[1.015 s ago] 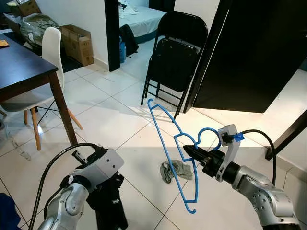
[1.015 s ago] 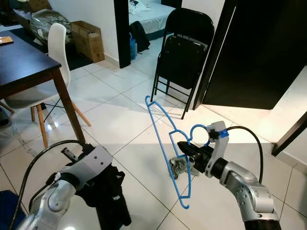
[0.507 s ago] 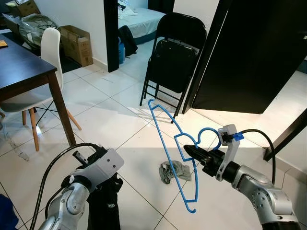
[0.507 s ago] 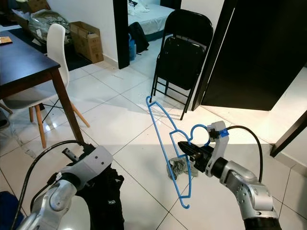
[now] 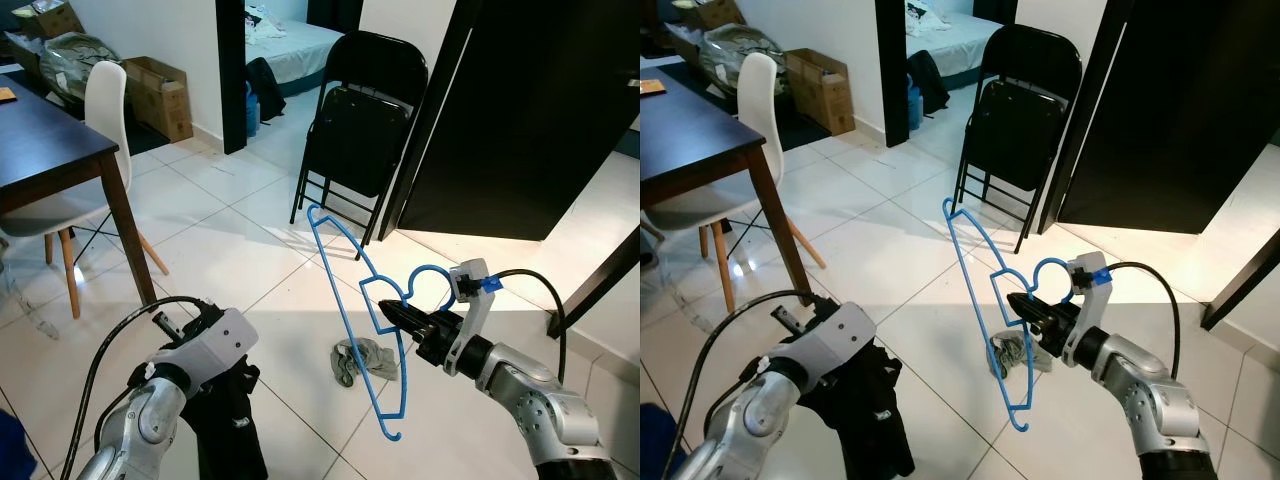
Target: Hang hanger
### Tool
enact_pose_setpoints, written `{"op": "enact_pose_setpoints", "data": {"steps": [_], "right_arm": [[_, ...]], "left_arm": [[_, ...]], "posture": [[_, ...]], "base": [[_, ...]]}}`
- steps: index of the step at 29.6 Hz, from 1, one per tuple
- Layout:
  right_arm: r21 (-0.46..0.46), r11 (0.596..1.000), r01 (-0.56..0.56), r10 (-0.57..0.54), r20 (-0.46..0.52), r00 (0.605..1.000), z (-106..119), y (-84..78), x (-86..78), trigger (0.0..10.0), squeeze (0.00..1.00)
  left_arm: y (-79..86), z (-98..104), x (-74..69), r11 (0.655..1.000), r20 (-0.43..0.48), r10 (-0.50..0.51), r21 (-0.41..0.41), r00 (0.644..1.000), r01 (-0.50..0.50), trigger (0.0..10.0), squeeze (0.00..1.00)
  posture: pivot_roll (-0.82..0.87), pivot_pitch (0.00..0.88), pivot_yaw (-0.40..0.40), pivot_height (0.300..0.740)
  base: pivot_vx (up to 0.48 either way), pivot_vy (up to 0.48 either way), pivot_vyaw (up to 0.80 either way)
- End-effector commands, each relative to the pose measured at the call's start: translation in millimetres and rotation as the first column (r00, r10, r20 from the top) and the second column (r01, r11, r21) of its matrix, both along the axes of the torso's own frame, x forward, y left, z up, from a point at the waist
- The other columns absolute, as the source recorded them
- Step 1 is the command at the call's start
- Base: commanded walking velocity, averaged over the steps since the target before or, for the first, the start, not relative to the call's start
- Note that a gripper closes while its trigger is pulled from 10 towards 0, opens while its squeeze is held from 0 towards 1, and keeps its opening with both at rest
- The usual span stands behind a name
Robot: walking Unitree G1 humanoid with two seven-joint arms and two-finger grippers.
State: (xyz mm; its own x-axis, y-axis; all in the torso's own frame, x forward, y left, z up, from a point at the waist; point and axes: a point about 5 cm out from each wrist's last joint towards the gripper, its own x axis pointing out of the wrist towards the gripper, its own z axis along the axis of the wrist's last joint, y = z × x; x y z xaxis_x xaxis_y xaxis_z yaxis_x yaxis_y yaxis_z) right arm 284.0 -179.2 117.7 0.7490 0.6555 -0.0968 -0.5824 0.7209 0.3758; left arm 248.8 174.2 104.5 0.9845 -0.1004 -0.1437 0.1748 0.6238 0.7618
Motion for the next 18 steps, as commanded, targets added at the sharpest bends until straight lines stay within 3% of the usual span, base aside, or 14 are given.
{"op": "enact_pose_setpoints", "data": {"steps": [1,18], "right_arm": [[0.002,1.000,0.016,-0.016,0.009,1.000,-1.4,1.6,1.7,10.0,0.00],[-0.002,1.000,0.011,-0.011,0.002,1.000,-7.4,5.6,6.3,10.0,0.00]], "left_arm": [[6.5,0.8,2.3,1.000,0.010,0.000,0.008,1.000,0.000,10.0,0.00],[8.8,-5.6,7.9,1.000,0.005,0.001,0.007,1.000,-0.001,10.0,0.00]], "posture": [[0.01,0.000,-0.061,0.740],[0.02,0.000,-0.063,0.740]], "base": [[0.000,0.000,0.00],[0.000,0.000,0.00]]}}
